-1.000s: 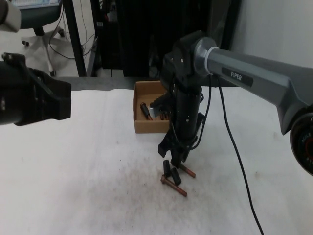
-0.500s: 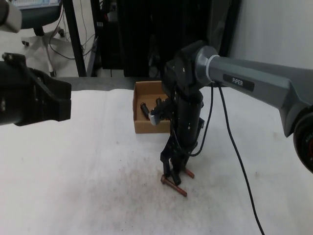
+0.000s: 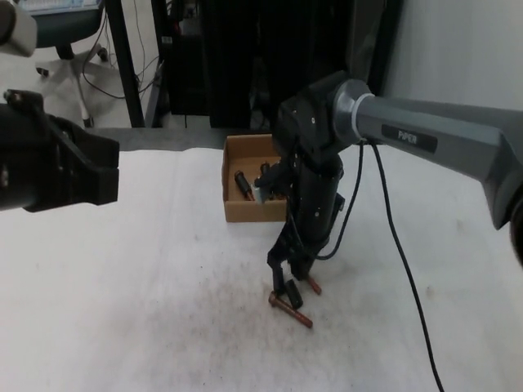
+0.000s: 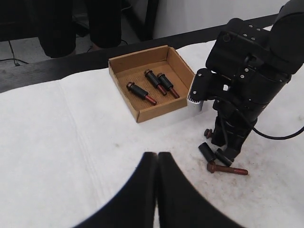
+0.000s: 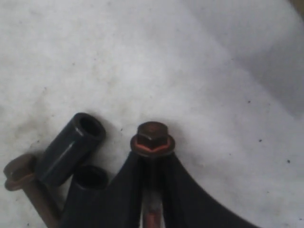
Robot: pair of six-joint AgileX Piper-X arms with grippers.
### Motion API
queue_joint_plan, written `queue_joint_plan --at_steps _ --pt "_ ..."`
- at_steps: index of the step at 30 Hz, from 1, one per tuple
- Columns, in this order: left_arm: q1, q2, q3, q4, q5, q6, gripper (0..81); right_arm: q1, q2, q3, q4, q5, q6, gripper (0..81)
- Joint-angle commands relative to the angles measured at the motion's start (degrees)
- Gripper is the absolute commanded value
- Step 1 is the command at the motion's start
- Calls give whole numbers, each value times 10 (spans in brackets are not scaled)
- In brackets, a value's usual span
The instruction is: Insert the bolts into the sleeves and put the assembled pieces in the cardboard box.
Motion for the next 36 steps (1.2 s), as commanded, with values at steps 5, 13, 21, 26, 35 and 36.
queue_joint_plan --at_steps 5,13,21,26,35,36 --pt "-13 -1 -2 -2 61 1 3 -25 -166 15 -101 -25 59 8" --pt "-136 89 -2 -23 48 1 3 -84 -350 136 -202 -111 101 8" --pt "-235 302 -46 -96 12 -25 3 -158 -557 345 -202 -115 106 8" --pt "-260 454 -166 -82 -92 -41 3 -180 -666 424 -202 -115 106 8" --pt "-260 624 -380 122 -153 -75 3 -181 -758 461 -185 -131 105 8" --pt "-260 632 -394 138 -160 -76 3 -181 -762 461 -178 -131 105 8"
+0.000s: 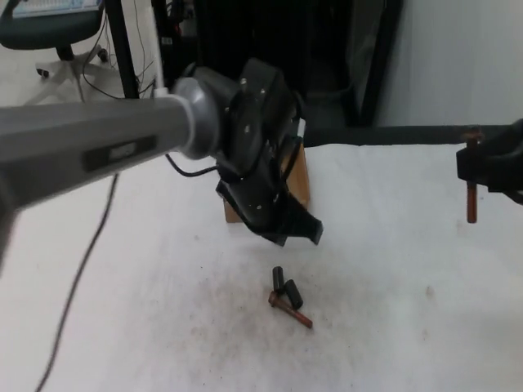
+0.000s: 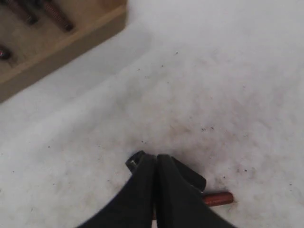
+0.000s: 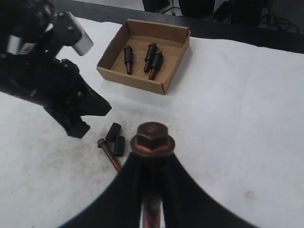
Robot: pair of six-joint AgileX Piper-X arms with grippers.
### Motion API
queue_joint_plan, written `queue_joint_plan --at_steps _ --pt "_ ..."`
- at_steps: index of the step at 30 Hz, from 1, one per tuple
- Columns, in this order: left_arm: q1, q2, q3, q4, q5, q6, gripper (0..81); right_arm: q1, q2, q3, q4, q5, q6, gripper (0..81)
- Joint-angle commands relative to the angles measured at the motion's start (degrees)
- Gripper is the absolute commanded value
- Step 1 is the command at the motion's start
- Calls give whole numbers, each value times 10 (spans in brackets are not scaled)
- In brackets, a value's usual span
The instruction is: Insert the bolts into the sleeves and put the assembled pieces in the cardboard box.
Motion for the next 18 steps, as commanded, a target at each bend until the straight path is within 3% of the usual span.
queue_joint_plan --at_steps 1,3,5,11,18 --pt "-3 25 -41 69 -32 -3 3 -2 -12 0 17 -8 -3 8" --pt "-3 35 -57 101 -32 -3 11 -2 -12 0 30 -8 -4 8" --pt "-3 37 -64 124 -32 -3 76 -2 -12 0 37 -8 -4 8" --pt "-15 36 -64 146 -31 -91 406 -1 -12 0 39 -8 -4 8" --pt "-42 38 -64 87 -33 -211 428 -1 -12 0 39 -8 -2 8"
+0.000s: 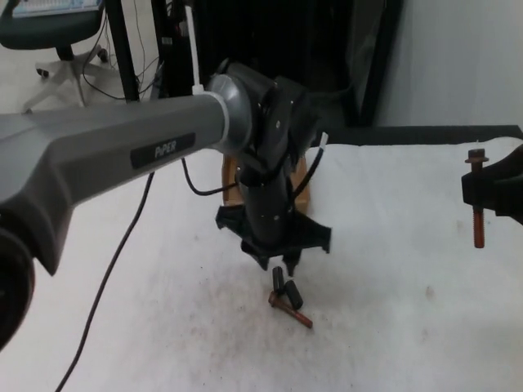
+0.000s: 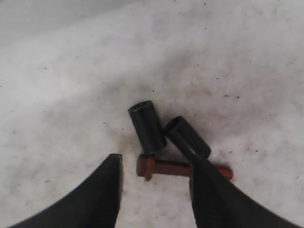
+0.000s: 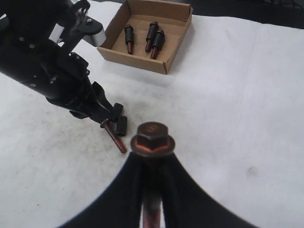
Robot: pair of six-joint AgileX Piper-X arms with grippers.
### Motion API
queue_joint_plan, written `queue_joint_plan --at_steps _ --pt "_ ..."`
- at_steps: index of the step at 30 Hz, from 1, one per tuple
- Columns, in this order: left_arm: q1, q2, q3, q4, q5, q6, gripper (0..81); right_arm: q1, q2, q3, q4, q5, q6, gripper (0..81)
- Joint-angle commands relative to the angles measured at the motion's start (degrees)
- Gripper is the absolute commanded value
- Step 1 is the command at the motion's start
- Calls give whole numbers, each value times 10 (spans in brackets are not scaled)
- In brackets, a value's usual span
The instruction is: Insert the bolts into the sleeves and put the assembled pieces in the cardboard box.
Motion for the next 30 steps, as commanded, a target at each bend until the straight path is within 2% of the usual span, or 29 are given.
queue_joint_plan --at_steps 1,4,9,14,30 --pt "-20 0 -4 -49 -9 -77 428 -1 -4 -3 0 -6 -1 8" --pt "-25 10 -4 -54 -9 -110 414 -1 -4 -3 1 -27 -1 8" --pt "-24 29 -4 -39 -11 -110 346 -1 -9 -3 1 -41 2 8" --pt "-23 33 -4 -45 -41 -119 344 -1 -12 -3 1 -41 2 8" --pt "-4 44 -4 -52 -50 -135 344 -1 -13 -3 10 -54 0 8"
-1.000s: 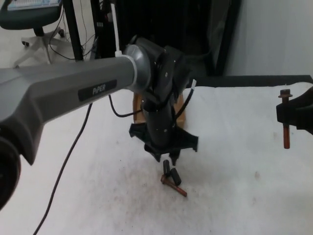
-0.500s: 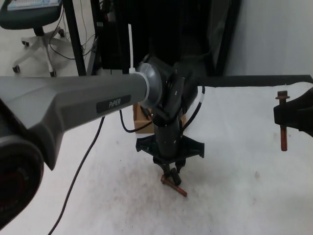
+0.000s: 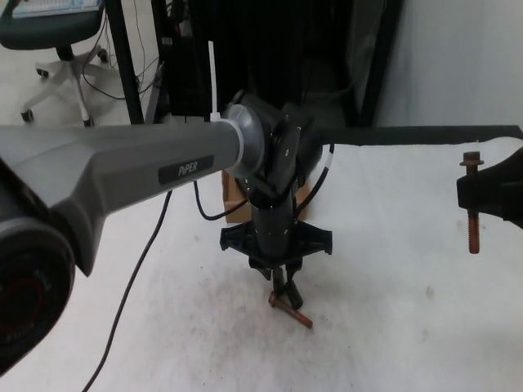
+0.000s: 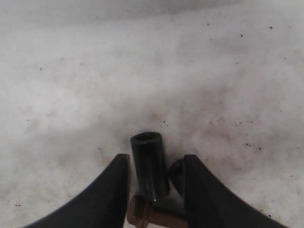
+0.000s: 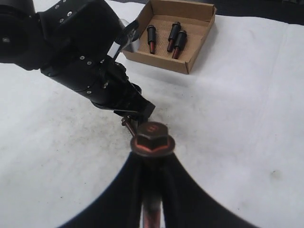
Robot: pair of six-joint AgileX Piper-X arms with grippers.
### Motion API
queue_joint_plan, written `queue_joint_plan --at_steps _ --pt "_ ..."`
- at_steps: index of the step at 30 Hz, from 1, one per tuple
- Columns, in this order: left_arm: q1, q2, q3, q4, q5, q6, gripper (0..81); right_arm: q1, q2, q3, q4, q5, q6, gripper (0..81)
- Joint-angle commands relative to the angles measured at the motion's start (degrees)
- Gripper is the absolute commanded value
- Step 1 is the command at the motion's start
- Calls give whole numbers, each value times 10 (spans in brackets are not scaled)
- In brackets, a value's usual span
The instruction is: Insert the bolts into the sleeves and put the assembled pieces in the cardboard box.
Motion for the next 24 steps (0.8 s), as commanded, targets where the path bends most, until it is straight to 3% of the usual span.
queue_joint_plan --at_steps 1,19,24 --pt "1 -2 -4 -2 -12 -4 344 -1 -5 -3 1 -9 -2 8" --pt "2 28 -4 -13 25 -34 338 -1 -5 -3 1 -9 -4 8" --pt "2 28 -4 11 39 -34 229 -1 -5 -3 1 -9 -4 8"
